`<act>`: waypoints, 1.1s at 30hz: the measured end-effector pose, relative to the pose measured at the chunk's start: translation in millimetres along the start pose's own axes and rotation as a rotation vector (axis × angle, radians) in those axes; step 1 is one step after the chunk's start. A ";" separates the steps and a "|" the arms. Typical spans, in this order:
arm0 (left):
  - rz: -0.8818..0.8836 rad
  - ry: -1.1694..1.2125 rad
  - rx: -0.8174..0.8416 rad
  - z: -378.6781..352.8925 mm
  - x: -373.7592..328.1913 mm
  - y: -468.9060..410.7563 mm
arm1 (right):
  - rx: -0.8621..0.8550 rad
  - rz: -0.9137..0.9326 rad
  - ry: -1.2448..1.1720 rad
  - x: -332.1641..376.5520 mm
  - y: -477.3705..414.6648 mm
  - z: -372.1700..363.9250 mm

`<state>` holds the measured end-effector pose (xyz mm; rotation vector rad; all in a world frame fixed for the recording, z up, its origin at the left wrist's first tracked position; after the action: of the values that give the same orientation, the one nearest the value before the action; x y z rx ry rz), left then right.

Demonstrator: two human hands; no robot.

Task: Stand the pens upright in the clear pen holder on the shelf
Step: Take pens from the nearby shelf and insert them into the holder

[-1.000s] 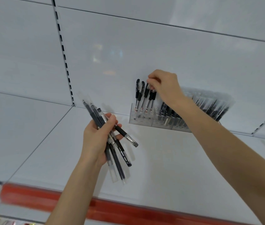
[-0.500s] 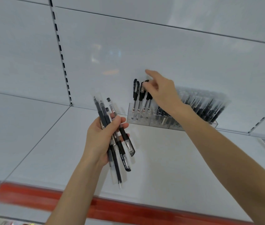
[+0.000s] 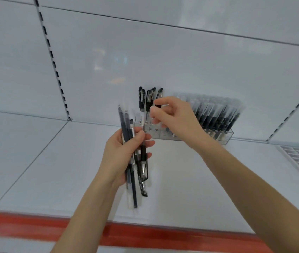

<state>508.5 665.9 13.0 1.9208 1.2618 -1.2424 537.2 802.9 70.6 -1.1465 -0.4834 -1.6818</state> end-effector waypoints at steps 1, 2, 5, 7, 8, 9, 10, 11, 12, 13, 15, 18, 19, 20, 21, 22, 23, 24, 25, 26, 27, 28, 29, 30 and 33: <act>-0.002 0.054 -0.066 2.4 0.2 -2.2 | -0.044 0.045 0.012 -0.6 7.1 1.7; -0.012 0.107 -0.133 5.6 0.1 -4.6 | -0.056 0.077 0.020 -1.9 15.6 1.8; -0.076 0.220 -0.263 12.8 0.3 -9.6 | 0.076 0.033 0.136 -11.5 46.0 -11.3; -0.111 0.240 -0.293 13.8 1.8 -10.2 | 0.183 -0.027 0.164 -21.3 60.7 -26.1; -0.119 0.229 -0.299 13.8 2.9 -10.2 | 0.199 -0.031 0.151 -24.0 64.2 -31.7; -0.123 0.210 -0.300 14.1 3.5 -10.0 | 0.192 -0.023 0.134 -25.4 65.3 -34.0; -0.125 0.188 -0.299 15.1 3.8 -10.0 | 0.169 -0.015 0.121 -25.3 63.6 -32.4; -0.126 0.168 -0.297 17.2 3.8 -10.1 | 0.135 -0.013 0.110 -25.2 59.9 -27.1; -0.122 0.148 -0.301 20.2 3.7 -10.3 | 0.096 -0.015 0.087 -23.6 54.7 -18.9; -0.112 0.130 -0.313 23.7 3.5 -10.2 | 0.052 -0.018 0.033 -22.0 47.6 -8.1; -0.082 0.099 -0.344 30.6 2.7 -9.5 | -0.064 -0.032 -0.160 -17.5 31.3 18.7; -0.031 0.099 -0.369 37.6 2.8 -8.9 | -0.270 -0.015 -0.240 -8.4 3.2 54.8; -0.015 0.107 -0.364 38.9 3.1 -8.9 | -0.323 0.023 -0.160 -5.1 -6.5 62.2; -0.004 0.114 -0.354 39.4 3.2 -8.6 | -0.361 0.067 -0.073 -1.5 -15.8 66.1; -0.001 0.118 -0.343 39.7 3.1 -8.4 | -0.382 0.105 -0.001 1.2 -25.0 66.6; -0.003 0.122 -0.330 39.9 2.9 -7.9 | -0.388 0.130 0.052 3.3 -33.4 65.0; -0.008 0.126 -0.317 39.9 2.6 -7.5 | -0.385 0.145 0.089 3.9 -41.6 61.9; -0.015 0.132 -0.308 39.9 2.2 -7.0 | -0.380 0.158 0.123 4.9 -48.7 58.1; -0.020 0.137 -0.301 40.2 1.6 -6.8 | -0.368 0.174 0.150 5.2 -55.1 53.8; -0.023 0.140 -0.297 40.5 0.8 -6.7 | -0.350 0.194 0.173 5.6 -60.8 49.0; -0.025 0.140 -0.293 41.0 0.2 -6.8 | -0.329 0.214 0.197 6.4 -65.0 44.5; -0.025 0.138 -0.288 41.2 -0.3 -6.7 | -0.311 0.236 0.222 8.0 -67.6 40.0; -0.023 0.133 -0.281 41.5 -0.5 -6.6 | -0.298 0.261 0.241 9.5 -69.7 36.5; -0.020 0.127 -0.274 41.5 -0.3 -6.4 | -0.289 0.286 0.256 11.3 -71.7 33.9; -0.017 0.119 -0.250 41.4 0.8 -6.3 | -0.247 0.314 0.323 18.5 -78.8 32.0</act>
<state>486.0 635.8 -5.7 1.8264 1.4234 -0.9392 481.2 850.6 117.1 -1.0339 0.1062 -1.6338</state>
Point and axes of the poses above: each hand's wrist, its own y-axis away from the middle knuckle, its own z-axis out of the back of the hand, x = y × z, the point moved 3 cm from there along -y, towards the middle knuckle, and after that the axes turned 6 degrees about -z, right-handed, at the moved point
